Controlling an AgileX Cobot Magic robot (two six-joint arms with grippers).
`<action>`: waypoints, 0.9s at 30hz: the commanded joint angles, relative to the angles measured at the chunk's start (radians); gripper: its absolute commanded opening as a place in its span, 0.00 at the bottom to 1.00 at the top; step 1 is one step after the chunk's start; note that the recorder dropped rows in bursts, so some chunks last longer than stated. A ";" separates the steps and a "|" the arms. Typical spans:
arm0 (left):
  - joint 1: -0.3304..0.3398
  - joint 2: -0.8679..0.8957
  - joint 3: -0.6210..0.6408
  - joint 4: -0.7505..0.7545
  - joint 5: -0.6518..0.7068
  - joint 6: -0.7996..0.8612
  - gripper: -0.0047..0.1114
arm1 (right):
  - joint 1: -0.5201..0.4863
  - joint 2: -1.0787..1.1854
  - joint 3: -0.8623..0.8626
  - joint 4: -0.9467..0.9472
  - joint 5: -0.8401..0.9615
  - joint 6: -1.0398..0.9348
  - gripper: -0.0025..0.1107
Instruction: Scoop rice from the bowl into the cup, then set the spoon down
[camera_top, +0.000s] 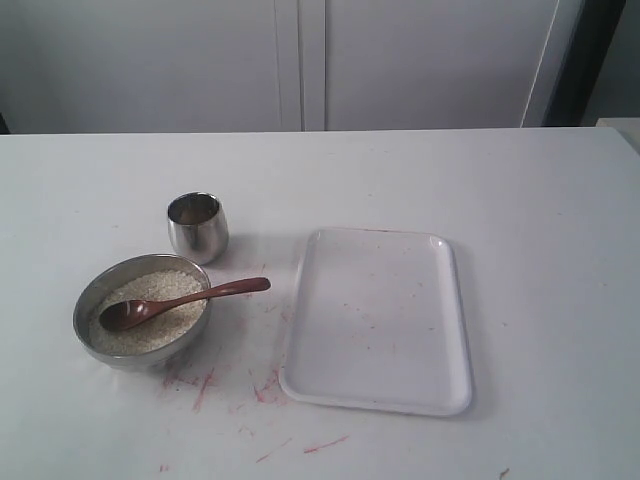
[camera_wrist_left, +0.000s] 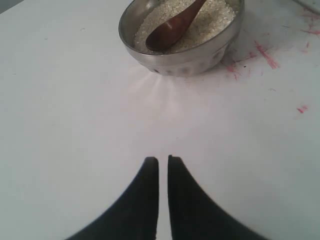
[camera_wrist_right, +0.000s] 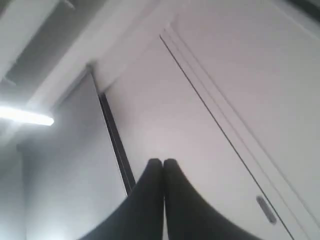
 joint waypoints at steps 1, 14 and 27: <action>-0.002 -0.003 0.009 0.000 0.033 -0.006 0.16 | 0.046 0.109 -0.066 -0.010 0.229 -0.081 0.02; -0.002 -0.003 0.009 0.000 0.033 -0.006 0.16 | 0.069 0.334 -0.104 -0.004 0.663 -0.239 0.02; -0.002 -0.003 0.009 0.000 0.033 -0.006 0.16 | 0.069 0.562 -0.104 0.339 1.015 -0.597 0.02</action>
